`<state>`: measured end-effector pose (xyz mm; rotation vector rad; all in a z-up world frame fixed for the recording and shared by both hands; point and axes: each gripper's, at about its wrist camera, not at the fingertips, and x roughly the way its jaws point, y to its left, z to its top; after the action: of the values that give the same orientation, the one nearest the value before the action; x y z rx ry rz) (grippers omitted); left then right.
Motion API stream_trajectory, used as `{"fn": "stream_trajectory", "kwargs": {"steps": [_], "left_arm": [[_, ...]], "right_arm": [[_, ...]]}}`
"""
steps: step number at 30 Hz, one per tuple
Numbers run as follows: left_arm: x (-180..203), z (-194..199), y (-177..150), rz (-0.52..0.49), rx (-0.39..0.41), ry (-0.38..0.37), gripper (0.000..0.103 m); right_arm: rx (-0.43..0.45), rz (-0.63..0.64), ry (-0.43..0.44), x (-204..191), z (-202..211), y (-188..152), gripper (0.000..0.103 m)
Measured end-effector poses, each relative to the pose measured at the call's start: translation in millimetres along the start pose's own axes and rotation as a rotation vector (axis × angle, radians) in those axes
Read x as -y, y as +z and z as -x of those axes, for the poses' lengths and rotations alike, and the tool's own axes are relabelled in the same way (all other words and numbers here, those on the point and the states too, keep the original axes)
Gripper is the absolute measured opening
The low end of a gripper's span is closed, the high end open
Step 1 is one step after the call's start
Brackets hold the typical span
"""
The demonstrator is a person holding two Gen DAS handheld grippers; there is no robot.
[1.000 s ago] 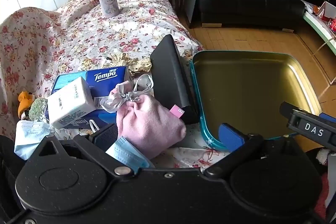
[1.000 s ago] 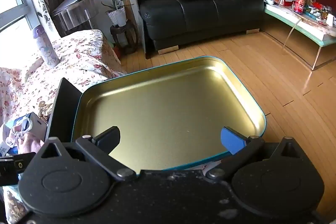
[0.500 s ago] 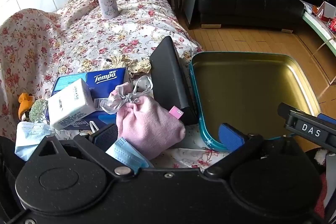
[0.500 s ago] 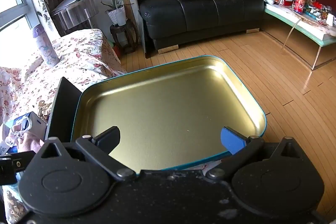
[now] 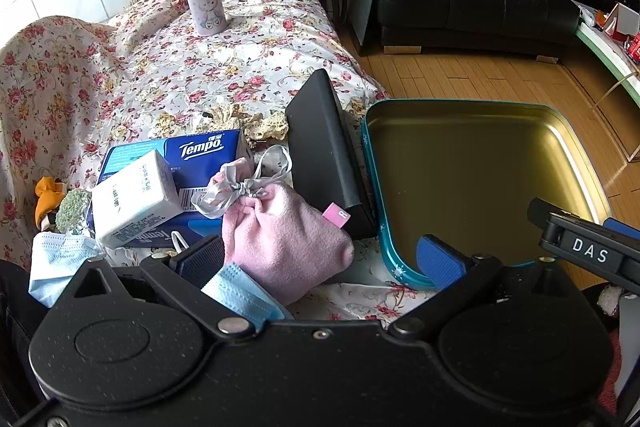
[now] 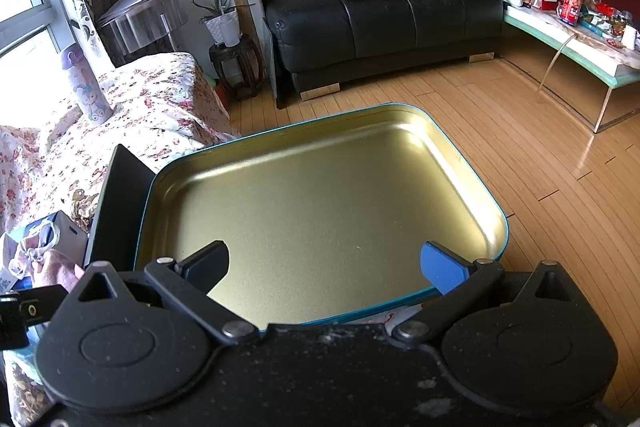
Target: Organize soft objects
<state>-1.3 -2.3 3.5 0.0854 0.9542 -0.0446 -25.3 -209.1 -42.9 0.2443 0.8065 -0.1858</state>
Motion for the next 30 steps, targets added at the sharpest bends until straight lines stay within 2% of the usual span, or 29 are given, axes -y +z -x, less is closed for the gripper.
{"fn": "stream_trajectory", "kwargs": {"steps": [30], "left_arm": [[1.8, -0.2, -2.1, -0.01, -0.001, 0.0, 0.099]], "right_arm": [[-0.005, 0.007, -0.006, -2.9, -0.6, 0.6, 0.103]]}}
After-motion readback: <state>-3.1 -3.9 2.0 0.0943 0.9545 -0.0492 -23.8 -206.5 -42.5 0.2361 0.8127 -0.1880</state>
